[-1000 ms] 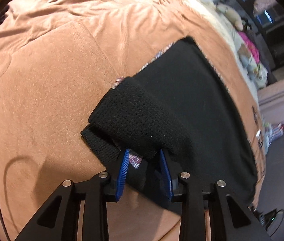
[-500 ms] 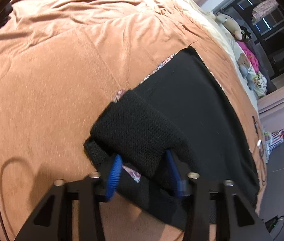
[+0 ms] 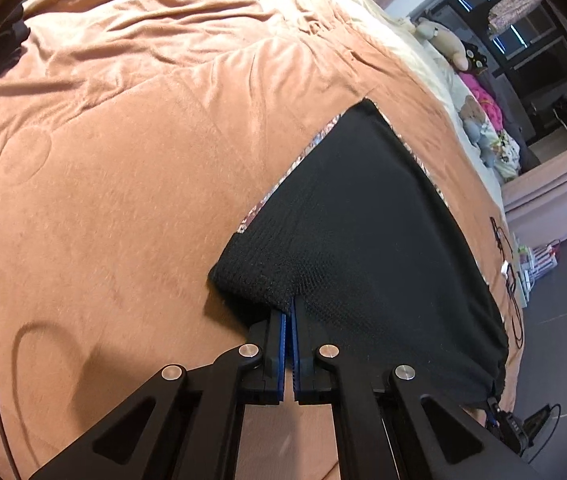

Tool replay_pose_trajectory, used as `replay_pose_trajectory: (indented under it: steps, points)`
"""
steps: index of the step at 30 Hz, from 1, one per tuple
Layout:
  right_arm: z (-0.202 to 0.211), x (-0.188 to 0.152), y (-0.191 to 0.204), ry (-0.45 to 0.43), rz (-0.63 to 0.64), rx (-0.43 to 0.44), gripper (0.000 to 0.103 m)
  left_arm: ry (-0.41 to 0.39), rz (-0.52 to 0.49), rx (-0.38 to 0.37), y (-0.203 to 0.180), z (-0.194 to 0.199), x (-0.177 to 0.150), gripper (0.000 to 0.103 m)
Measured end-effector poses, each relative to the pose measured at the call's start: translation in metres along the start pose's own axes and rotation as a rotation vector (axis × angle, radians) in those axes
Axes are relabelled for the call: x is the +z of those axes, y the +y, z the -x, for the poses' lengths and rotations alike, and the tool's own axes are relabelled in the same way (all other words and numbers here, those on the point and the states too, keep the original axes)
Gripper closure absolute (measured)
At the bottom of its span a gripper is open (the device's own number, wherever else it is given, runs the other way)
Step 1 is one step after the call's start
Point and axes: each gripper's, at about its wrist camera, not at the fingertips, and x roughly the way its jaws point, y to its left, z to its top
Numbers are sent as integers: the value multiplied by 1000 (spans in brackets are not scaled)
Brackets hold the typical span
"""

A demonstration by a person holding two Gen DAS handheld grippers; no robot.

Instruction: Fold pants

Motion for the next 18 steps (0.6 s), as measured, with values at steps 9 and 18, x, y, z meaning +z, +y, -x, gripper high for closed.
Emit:
replay_pose_trajectory:
  steps: [9,18]
  points:
    - [3,2,2,28,-12,0,90,43,16,-12,12,-10,3,63]
    - [7,-1,-3,23,-31,67,40,10,58,-64,27,-17,10,31]
